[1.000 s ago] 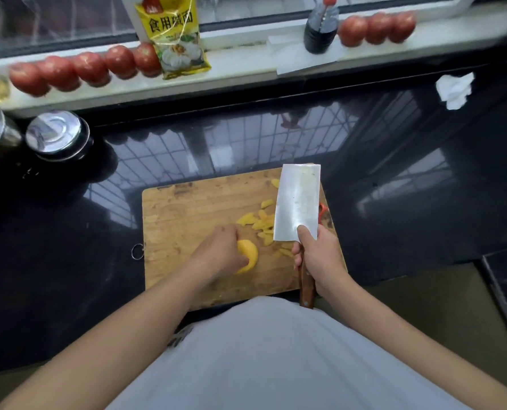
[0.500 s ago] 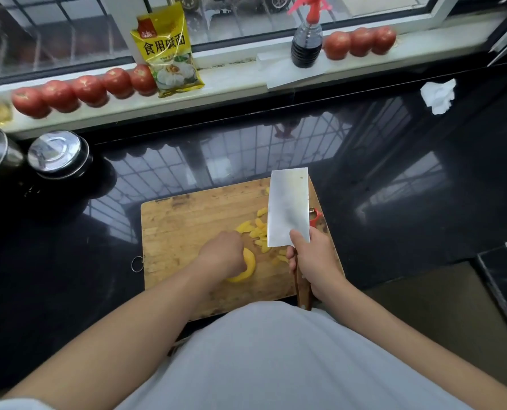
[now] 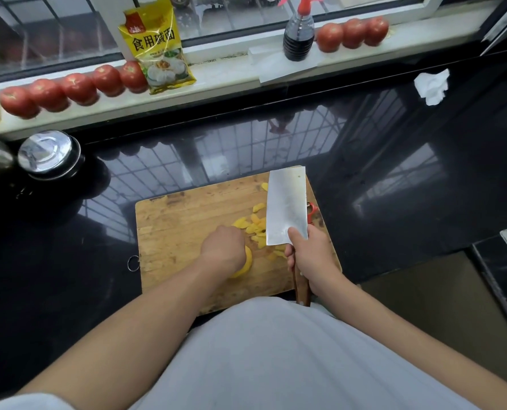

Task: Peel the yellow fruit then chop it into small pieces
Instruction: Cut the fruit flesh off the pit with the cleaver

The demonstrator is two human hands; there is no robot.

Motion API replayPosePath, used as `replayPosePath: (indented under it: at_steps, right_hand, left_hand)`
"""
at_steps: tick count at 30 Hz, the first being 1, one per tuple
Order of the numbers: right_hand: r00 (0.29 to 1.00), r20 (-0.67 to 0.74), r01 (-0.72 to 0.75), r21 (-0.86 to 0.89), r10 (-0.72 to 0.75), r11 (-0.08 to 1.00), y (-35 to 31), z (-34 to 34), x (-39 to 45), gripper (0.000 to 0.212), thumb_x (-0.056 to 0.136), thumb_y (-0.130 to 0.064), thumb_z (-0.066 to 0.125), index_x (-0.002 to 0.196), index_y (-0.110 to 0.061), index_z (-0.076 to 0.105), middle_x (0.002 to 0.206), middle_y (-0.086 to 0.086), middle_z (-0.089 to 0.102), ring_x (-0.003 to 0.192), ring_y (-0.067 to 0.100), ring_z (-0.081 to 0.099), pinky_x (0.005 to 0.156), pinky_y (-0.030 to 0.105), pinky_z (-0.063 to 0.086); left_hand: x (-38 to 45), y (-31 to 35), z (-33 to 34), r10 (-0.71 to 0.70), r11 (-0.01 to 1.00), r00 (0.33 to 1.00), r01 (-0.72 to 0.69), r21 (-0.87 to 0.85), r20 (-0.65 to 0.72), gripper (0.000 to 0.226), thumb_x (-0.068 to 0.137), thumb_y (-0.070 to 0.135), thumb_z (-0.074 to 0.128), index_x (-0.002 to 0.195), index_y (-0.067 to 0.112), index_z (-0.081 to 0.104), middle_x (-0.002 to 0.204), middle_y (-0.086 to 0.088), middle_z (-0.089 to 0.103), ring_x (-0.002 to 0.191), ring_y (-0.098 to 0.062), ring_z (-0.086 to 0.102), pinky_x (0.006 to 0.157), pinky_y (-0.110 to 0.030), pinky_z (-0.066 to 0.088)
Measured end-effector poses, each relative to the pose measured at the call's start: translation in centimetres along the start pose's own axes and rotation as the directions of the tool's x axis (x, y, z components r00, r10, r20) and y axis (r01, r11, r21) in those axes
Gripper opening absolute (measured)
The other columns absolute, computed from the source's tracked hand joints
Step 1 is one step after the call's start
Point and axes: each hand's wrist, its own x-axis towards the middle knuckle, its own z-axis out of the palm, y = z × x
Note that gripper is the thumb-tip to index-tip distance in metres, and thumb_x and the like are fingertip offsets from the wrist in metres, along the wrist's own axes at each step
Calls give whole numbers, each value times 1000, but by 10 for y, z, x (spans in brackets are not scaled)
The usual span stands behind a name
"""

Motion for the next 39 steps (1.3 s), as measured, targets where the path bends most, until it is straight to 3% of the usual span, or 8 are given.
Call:
replayPosePath:
  at_steps: [7,12,17,20,23,28,35,39]
  right_hand:
    - [1000,2,15,8,-15,1000,-1,1,1,13,107,-27,51,116,-21,58,75,8,63,50,11,55,48,19,53]
    - [1000,-22,7,5,-6,1000,4,-4,4,8,107,-28,50,109,-26,57,73,7,63,52,13,56,51,24,54]
    - [996,-84,-18,27,20,999,13,-17,8,12,105,-26,49,105,-22,61,68,6,63,54,17,55,57,35,53]
    - [992,-124,-26,47,32,999,14,-25,7,15,105,-24,49,104,-16,61,69,8,61,54,18,52,53,34,50]
    - [988,-150,-15,42,21,999,15,-32,6,15,105,-23,49,103,-15,62,69,9,61,54,19,52,54,34,51]
    - [986,-165,-14,17,16,1000,22,-40,5,15,104,-22,49,102,-16,62,68,8,62,53,19,52,54,35,51]
    - [991,-127,-39,-19,36,999,29,-30,1,15,104,-21,48,104,-14,61,69,9,61,52,19,52,50,29,50]
    - [994,-102,-34,-37,30,999,25,-24,3,14,104,-22,49,105,-15,61,70,10,62,54,20,53,52,32,51]
  left_hand:
    - [4,-22,-5,1,997,999,-4,-81,-44,23,92,-5,49,76,12,51,81,-7,52,80,-28,54,67,-35,44]
    - [15,-63,-11,-79,902,989,19,-432,-123,28,90,-4,55,77,19,66,81,-5,71,81,-26,68,76,-36,56]
    - [-3,-43,-51,-100,639,834,-364,-678,-542,18,104,9,57,105,16,74,89,3,75,76,-10,71,74,-23,58]
    - [3,-14,-46,228,758,806,-499,-420,-547,34,102,3,56,126,20,73,135,3,68,121,-11,64,102,-30,54]
    - [26,-15,-33,403,889,907,-421,-183,-124,60,95,-6,52,145,26,60,172,9,18,160,-21,5,128,-41,17]
    - [22,-49,-29,325,801,934,-356,-481,-149,61,105,2,47,158,30,41,161,13,41,149,-12,35,118,-26,27]
    - [-10,-41,56,330,933,934,-345,-103,-136,78,93,50,68,159,39,28,160,1,31,146,-24,28,119,-42,33]
    - [-7,-31,68,241,957,934,-274,-96,-263,70,92,25,67,153,37,35,146,-6,42,134,-29,38,106,-38,42]
